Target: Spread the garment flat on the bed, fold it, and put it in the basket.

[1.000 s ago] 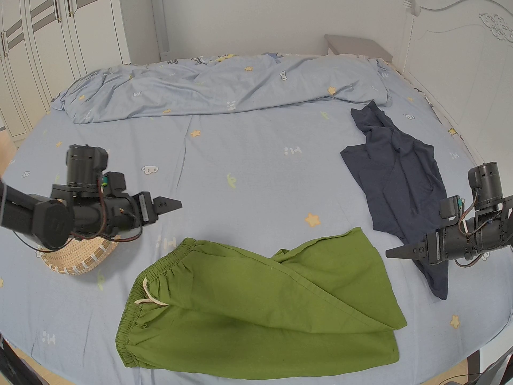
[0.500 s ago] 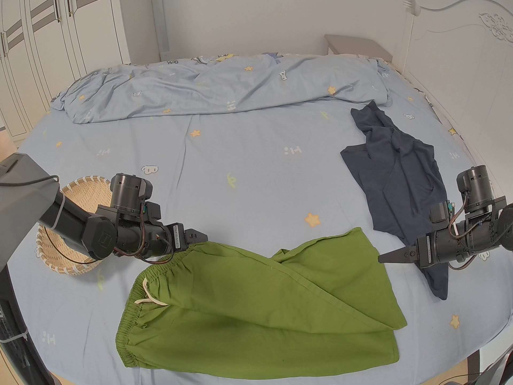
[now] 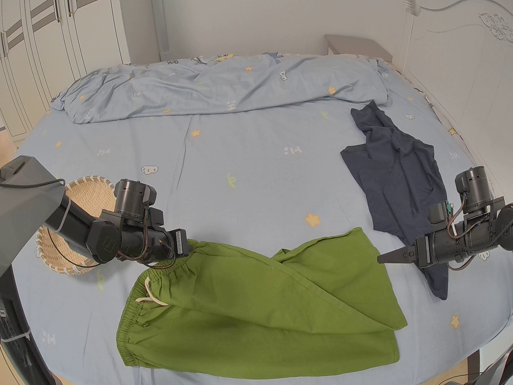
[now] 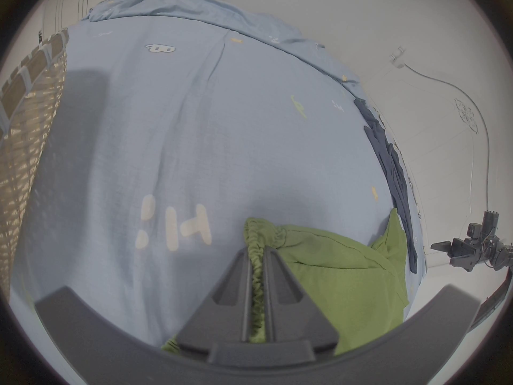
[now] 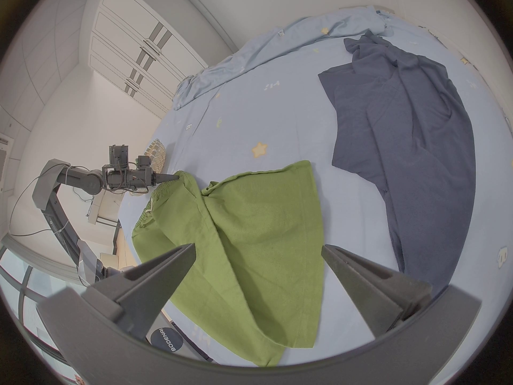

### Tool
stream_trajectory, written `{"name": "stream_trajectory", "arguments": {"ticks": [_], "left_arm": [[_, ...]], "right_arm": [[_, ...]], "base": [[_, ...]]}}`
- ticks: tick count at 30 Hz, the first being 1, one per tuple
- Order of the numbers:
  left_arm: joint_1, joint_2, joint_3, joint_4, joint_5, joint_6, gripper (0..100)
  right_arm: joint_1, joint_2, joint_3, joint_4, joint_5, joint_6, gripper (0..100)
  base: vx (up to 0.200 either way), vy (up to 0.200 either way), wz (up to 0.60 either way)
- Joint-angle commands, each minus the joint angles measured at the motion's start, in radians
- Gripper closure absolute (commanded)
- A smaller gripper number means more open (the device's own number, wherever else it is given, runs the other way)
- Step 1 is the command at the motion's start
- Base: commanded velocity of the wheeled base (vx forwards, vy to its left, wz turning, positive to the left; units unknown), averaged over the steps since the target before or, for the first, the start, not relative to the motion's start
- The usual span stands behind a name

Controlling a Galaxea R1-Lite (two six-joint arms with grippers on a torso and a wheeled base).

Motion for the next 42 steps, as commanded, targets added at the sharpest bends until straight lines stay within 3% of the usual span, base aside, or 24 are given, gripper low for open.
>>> {"name": "stream_trajectory", "arguments": {"ticks": [1, 4, 10, 13, 17, 30, 37, 42], "left_arm": [[0.007, -0.025, 0.003, 0.000, 0.002, -0.001, 100], [0.012, -0.051, 0.008, 0.000, 0.002, -0.002, 100], [0.093, -0.210, 0.048, 0.000, -0.004, -0.001, 100], [0.133, -0.276, 0.078, 0.000, -0.006, -0.001, 100], [0.168, -0.316, 0.100, 0.000, -0.009, -0.004, 100], [0.125, -0.282, 0.135, 0.000, -0.018, 0.001, 100], [0.128, -0.278, 0.129, 0.000, -0.020, 0.001, 100], [0.132, -0.278, 0.126, 0.000, -0.020, 0.001, 100]], "right_arm": [[0.000, 0.000, 0.001, -0.002, 0.001, 0.000, 0], [-0.001, 0.000, -0.001, 0.000, -0.001, 0.000, 0], [-0.020, 0.000, -0.009, -0.005, 0.001, 0.011, 0], [-0.044, 0.000, -0.009, -0.054, 0.005, 0.074, 0], [-0.063, 0.010, 0.001, -0.091, 0.010, 0.088, 0], [-0.066, 0.171, 0.014, -0.092, 0.017, 0.079, 0], [-0.072, 0.224, 0.065, -0.094, 0.014, 0.000, 0], [-0.087, 0.221, 0.067, -0.094, 0.067, 0.000, 0]], "base": [[0.000, 0.000, 0.00], [0.000, 0.000, 0.00], [0.000, 0.000, 0.00], [0.000, 0.000, 0.00], [0.000, 0.000, 0.00], [0.000, 0.000, 0.00], [0.000, 0.000, 0.00], [0.000, 0.000, 0.00]]}}
